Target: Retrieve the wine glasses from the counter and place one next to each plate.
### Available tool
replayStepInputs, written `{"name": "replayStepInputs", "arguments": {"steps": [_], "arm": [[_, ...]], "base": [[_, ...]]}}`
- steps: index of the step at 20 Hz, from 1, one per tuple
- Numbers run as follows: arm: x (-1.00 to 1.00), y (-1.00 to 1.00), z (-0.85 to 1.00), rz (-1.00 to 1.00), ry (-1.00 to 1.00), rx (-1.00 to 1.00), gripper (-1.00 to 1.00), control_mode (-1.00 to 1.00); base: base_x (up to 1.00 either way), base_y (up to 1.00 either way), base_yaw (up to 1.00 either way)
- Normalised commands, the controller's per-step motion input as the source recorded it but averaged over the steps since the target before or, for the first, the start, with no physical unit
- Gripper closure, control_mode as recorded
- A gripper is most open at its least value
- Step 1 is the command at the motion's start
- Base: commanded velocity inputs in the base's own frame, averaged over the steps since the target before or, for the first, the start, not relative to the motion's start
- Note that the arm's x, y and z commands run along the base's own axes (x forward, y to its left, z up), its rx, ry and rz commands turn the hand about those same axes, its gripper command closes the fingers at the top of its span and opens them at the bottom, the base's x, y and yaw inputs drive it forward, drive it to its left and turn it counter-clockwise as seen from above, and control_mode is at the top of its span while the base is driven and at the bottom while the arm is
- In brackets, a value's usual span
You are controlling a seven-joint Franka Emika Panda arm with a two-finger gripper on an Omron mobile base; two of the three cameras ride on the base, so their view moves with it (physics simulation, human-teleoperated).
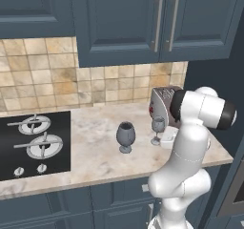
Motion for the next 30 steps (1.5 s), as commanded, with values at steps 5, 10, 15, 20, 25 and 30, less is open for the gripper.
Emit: {"name": "replayStepInputs", "arguments": {"steps": [5,10,15,20,25,30], "arm": [[0.21,0.01,-0.01,0.00,0.02,0.00,-1.00,-1.00],[0.25,0.02,-0.12,0.00,0.06,0.00,-1.00,-1.00],[-0.02,0.02,-0.15,0.00,0.01,0.00,-1.00,-1.00],[-0.35,0.01,-0.24,0.02,-0.04,0.00,-1.00,-1.00],[-0.17,0.00,-0.08,0.02,-0.03,0.00,-1.00,-1.00],[0.00,0.14,0.00,0.00,0.00,0.00,-1.00,-1.00]], "base": [[0.00,0.00,0.00],[0.00,0.00,0.00],[0.00,0.00,0.00],[0.00,0.00,0.00],[0.00,0.00,0.00],[0.00,0.00,0.00]]}}
